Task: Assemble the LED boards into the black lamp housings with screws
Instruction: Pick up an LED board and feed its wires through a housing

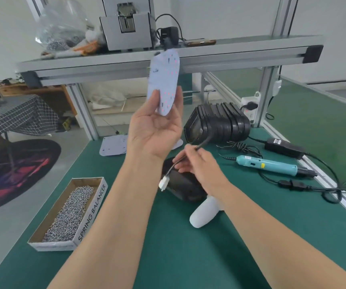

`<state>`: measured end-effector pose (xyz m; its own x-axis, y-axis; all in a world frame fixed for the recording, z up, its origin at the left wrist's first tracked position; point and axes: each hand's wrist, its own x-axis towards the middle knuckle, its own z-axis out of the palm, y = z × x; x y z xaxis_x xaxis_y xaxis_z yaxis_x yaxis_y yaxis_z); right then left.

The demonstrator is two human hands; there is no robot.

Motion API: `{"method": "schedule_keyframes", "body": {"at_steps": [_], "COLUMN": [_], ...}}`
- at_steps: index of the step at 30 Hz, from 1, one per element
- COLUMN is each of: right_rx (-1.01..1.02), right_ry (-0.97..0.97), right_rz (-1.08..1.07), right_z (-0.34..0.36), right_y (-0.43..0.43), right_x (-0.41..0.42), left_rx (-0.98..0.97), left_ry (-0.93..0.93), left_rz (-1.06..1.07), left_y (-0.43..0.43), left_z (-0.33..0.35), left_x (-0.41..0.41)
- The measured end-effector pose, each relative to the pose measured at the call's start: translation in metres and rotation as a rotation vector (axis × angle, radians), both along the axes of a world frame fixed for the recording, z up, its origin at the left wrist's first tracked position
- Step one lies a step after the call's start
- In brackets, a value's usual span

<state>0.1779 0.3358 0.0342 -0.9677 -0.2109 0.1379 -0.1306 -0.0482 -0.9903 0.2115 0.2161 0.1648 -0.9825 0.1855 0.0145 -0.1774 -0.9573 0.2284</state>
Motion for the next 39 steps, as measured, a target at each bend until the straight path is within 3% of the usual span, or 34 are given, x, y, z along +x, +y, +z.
{"method": "schedule_keyframes", "body": {"at_steps": [4, 7, 11, 16, 20, 26, 29, 39], "right_rx": [-0.184, -0.179, -0.060, -0.106, -0.155, 0.008, 0.080, 0.048], "right_ry": [-0.012, 0.024, 0.035, 0.008, -0.019, 0.060, 0.048, -0.119], "right_rz": [-0.196, -0.305, -0.261, -0.172, -0.181, -0.129, -0.062, 0.011], "right_z": [0.012, 0.017, 0.011, -0.007, -0.022, -0.032, -0.033, -0.007], "right_y": [0.032, 0.052, 0.060, 0.042, 0.020, 0.005, 0.003, -0.001], "right_x": [-0.020, -0.027, -0.027, -0.019, -0.020, -0.029, -0.031, -0.037], "left_rx": [-0.255, -0.446, -0.724, -0.807, -0.670, -0.458, -0.460, -0.605], "left_ry": [-0.114, -0.265, -0.524, -0.716, -0.672, -0.603, -0.558, -0.350], "left_rz": [0.128, 0.163, 0.221, 0.314, 0.225, -0.006, -0.026, 0.050], "left_y": [-0.034, -0.053, -0.062, -0.059, -0.058, -0.053, -0.052, -0.074], "left_z": [-0.034, -0.072, -0.124, -0.153, -0.160, -0.171, -0.176, -0.187], "left_x": [-0.011, -0.012, -0.014, -0.018, -0.028, -0.033, -0.036, -0.035]}}
